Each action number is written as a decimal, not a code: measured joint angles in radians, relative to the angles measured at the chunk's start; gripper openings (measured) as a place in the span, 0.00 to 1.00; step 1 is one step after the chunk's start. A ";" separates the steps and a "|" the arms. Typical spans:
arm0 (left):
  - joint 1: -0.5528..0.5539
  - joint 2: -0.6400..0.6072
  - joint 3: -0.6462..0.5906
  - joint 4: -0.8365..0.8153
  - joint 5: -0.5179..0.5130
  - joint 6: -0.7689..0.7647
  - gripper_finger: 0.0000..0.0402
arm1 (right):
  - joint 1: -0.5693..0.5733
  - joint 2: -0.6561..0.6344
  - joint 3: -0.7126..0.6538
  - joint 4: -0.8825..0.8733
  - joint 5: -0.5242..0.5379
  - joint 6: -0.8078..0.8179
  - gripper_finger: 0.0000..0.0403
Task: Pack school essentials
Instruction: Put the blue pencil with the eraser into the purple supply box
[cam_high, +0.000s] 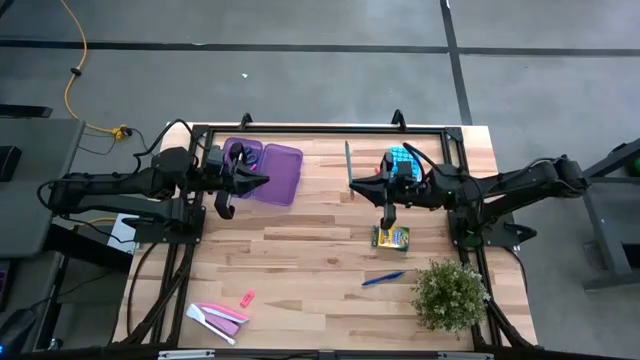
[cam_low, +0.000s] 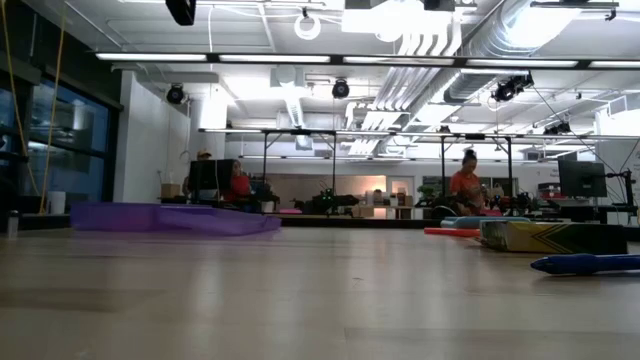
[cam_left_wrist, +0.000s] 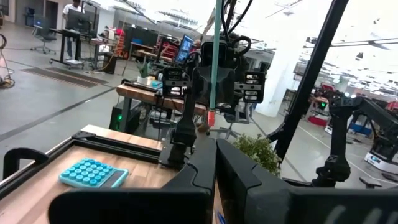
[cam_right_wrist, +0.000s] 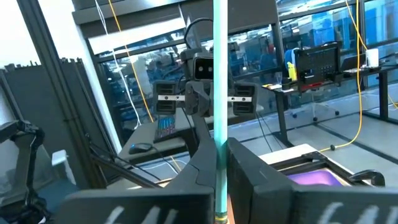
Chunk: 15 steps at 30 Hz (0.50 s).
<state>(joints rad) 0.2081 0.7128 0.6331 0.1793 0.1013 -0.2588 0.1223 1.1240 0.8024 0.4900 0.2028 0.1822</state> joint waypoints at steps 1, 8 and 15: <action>0.000 0.000 0.000 0.000 0.000 0.000 0.00 | 0.000 0.000 0.000 0.000 0.000 0.001 0.00; -0.006 0.054 0.014 0.062 -0.016 -0.050 0.00 | -0.020 0.068 0.001 0.004 -0.022 0.074 0.00; -0.010 0.198 0.076 0.064 -0.030 -0.050 0.15 | -0.027 0.194 0.001 0.131 -0.050 0.116 0.00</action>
<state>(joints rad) 0.1986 0.9105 0.7093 0.2434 0.0711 -0.3086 0.0956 1.3177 0.8036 0.6213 0.1532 0.2982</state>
